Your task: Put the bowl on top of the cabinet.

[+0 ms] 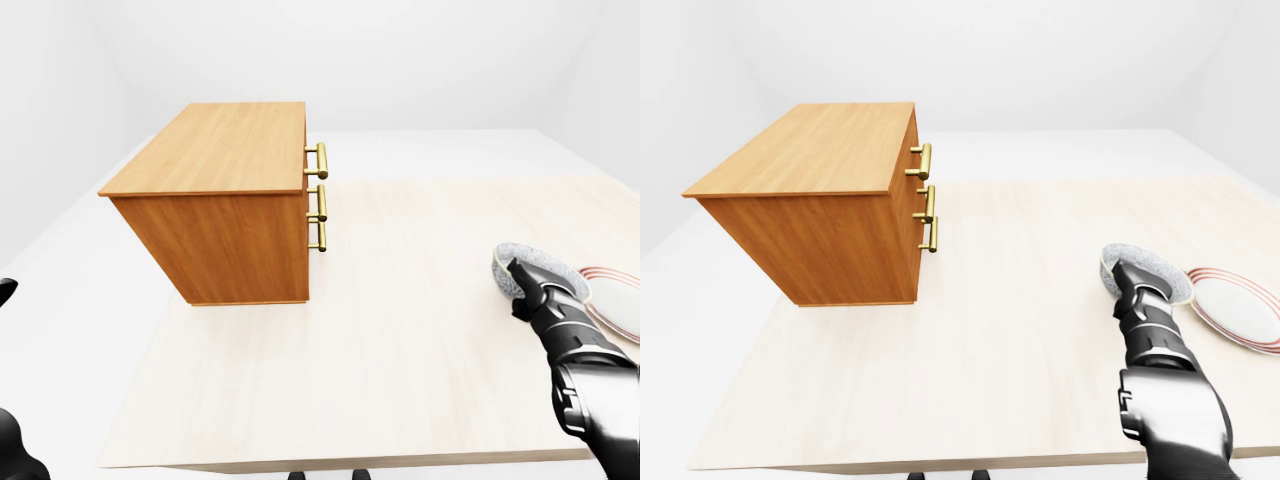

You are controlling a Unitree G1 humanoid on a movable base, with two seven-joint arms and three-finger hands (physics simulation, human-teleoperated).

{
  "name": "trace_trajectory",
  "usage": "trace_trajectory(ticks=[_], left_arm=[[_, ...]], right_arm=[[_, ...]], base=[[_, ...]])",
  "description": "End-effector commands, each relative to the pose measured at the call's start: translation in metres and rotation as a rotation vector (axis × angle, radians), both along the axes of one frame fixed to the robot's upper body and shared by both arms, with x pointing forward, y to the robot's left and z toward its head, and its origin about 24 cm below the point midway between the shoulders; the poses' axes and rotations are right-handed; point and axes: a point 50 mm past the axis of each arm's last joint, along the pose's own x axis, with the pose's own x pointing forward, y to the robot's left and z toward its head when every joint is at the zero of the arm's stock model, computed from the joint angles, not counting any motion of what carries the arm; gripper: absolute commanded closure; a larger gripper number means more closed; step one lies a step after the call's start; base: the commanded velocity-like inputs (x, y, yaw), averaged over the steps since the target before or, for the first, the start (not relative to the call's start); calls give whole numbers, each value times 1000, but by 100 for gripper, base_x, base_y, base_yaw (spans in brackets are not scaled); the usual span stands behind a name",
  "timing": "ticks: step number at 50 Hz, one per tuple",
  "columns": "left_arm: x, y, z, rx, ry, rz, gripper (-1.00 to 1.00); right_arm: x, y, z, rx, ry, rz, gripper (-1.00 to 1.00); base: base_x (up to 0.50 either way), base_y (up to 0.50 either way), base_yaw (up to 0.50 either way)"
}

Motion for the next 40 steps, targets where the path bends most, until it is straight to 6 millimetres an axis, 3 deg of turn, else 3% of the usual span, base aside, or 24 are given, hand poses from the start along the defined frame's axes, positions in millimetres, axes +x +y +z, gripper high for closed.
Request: trace_trajectory(ticks=[1,4,5,10,16,17,20,21,25,30,32,40], left_arm=[[0,0,1,1,-4,0,-100],[1,0,0,-2,0,-1,-100],[1,0,0,-2,0,-2,-100],[2,-1,-1,0,4,-7,-100],[3,-1,-1,-1,6,-9,-100],[4,-2,-2,0,9,-11,-100],[5,-3,-2,2,11,-15,-100],[4,-3,-2,1,12,-14,-100],[3,-2,-1,0,6,-14,-100],[2,-2,-1,-3,3,-17,-100],[5,-3,-3,-4,13,-20,-100],[3,-3,-3,-4,6,-24,-100]], right_arm=[[57,22,96,-101,-214,113,100],[70,28,137,-186,-218,159,100],[75,32,161,-236,-216,182,100],[88,55,220,-345,-230,235,100],[98,97,268,-422,-267,314,100],[99,113,286,-469,-271,338,100],[99,136,309,-507,-295,372,100],[98,156,327,-523,-334,407,100],[99,192,338,-557,-372,481,100],[102,244,334,-531,-414,614,100],[99,275,334,-496,-471,696,100],[88,324,340,-415,-559,826,100]], base=[[0,0,0],[0,0,0],[0,0,0],[0,0,0],[0,0,0],[0,0,0],[0,0,0],[0,0,0],[0,0,0],[0,0,0],[0,0,0],[0,0,0]])
